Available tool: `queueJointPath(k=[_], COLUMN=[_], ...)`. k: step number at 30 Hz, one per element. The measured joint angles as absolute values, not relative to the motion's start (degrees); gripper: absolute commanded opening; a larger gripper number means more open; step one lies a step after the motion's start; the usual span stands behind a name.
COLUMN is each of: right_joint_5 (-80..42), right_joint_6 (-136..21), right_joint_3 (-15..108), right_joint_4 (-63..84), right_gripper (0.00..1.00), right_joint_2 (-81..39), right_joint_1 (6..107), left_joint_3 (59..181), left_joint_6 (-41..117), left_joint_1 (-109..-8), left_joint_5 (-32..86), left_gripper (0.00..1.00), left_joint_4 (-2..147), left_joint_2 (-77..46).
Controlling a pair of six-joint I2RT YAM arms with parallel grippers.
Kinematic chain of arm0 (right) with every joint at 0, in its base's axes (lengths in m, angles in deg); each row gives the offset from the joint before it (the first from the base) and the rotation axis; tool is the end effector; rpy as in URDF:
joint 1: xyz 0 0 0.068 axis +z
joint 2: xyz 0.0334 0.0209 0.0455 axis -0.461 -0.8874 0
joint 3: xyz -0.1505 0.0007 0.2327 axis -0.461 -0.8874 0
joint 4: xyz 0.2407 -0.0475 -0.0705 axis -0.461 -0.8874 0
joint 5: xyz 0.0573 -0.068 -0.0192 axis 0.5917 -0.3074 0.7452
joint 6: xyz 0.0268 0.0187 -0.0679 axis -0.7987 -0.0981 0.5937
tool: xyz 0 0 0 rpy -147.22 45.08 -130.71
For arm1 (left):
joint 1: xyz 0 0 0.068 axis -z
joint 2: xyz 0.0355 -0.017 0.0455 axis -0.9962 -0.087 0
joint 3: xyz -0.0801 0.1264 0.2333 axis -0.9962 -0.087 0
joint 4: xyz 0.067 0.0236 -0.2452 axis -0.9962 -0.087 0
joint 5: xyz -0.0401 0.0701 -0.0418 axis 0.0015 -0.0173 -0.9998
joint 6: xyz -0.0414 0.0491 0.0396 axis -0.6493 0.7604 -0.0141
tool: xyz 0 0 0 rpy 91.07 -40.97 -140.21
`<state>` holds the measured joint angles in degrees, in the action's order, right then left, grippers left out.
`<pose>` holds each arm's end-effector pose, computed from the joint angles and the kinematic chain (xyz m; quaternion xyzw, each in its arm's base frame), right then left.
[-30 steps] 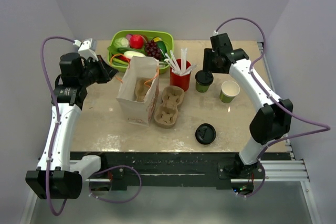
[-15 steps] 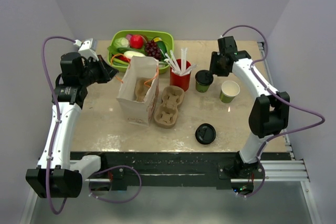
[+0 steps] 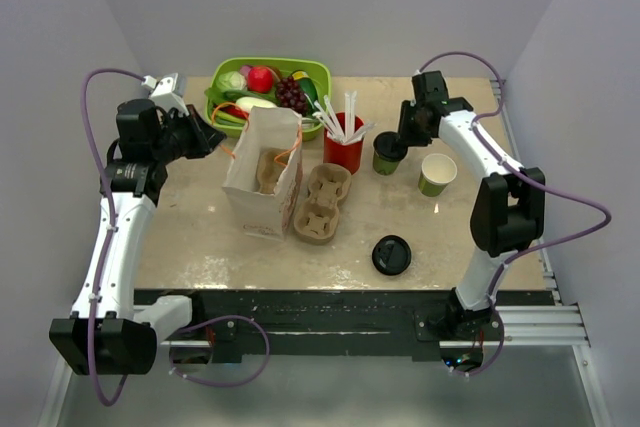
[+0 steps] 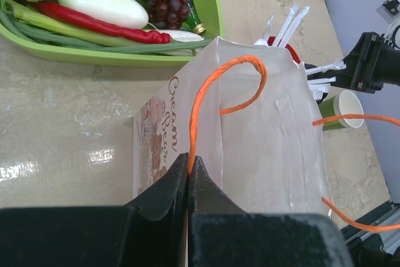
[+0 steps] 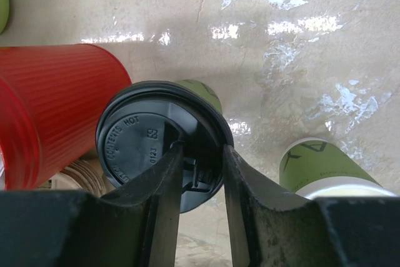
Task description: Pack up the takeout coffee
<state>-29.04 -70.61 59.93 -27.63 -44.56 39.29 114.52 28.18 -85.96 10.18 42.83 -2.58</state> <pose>0.4060 0.0830 0.2563 0.0736 0.9483 0.0691 0.3009 0.2522 -0.0230 0.3738 -0.0423 0.8269 -0.2752 0.4886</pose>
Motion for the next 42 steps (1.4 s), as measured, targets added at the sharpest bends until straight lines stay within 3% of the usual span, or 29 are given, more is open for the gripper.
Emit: queueJointPath(k=[4,10,22,28,31,42], right_joint_5=[-29.0,-28.8,-27.1,-26.4,-26.4,-27.2], right_joint_6=[-70.8,-71.1,-71.9,-72.3,-72.6,-72.1], right_joint_3=[59.9,59.9,59.3,58.8,58.7,57.8], right_joint_4=[-27.5,-27.6,-27.4,-27.1,-27.0,-26.7], right_gripper=[0.30,0.37,0.33,0.20,0.00,0.00], right_joint_2=[-44.6,-44.5,-43.9,-43.7,-43.7,-42.2], right_joint_1=[39.2,39.2,39.1,39.0,39.0,39.0], left_joint_3=[114.5,114.5,114.5,114.5,114.5,114.4], left_joint_6=[28.2,28.2,28.2,28.2,28.2,28.2], left_joint_1=[-86.0,-86.0,-86.0,-86.0,-86.0,-86.0], left_joint_5=[10.2,10.2,8.7,8.6,8.6,8.6], left_gripper=[0.00,0.00,0.00,0.00,0.00,0.00], left_joint_4=[42.9,42.9,43.3,43.3,43.3,43.4], left_joint_2=[-2.7,-2.8,-3.8,-3.9,-4.0,-4.4])
